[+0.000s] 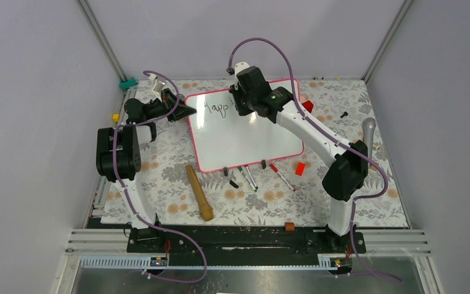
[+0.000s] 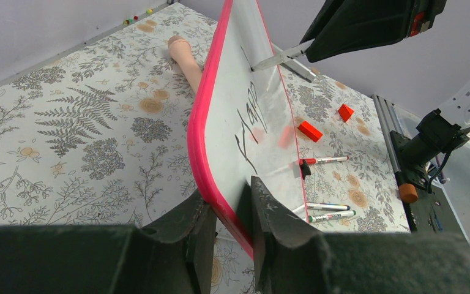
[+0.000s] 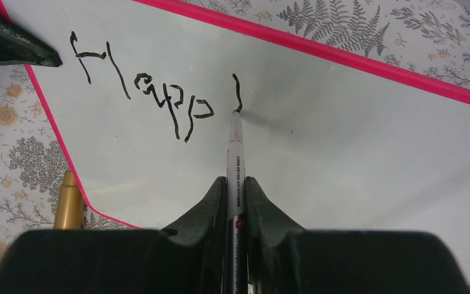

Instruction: Write a sentence on the whiteboard

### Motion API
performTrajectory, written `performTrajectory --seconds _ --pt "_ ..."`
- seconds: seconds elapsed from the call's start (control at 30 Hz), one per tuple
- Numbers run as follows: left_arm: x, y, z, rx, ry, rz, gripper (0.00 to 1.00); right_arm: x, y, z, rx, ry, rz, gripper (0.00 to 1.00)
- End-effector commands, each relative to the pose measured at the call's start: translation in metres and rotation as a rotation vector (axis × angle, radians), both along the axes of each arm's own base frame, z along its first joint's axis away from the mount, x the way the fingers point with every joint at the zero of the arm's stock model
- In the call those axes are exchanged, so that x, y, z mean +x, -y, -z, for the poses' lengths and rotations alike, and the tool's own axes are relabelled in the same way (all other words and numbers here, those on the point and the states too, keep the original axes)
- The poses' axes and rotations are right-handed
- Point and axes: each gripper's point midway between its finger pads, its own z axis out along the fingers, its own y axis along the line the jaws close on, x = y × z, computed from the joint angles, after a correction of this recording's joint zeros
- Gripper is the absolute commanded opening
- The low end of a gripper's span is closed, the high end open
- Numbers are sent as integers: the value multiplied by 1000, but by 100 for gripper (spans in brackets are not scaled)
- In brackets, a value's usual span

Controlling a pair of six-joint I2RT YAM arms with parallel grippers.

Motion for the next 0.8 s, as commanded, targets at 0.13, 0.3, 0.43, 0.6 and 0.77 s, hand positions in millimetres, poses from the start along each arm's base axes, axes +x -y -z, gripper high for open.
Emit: performTrajectory --seconds 0.13,0.3,0.43,0.6,0.77 --pt "-36 4 30 139 165 224 0 0 -2 -22 50 37 -9 0" --pt "-36 4 30 140 167 224 0 3 1 -15 20 23 13 0" --pt "-36 4 30 140 166 224 0 4 3 -11 -1 9 25 0" --pt "-36 4 30 139 165 224 0 -2 7 -7 -8 -4 25 0" --pt "-36 4 30 140 165 225 0 -9 8 -2 -3 -25 13 0"
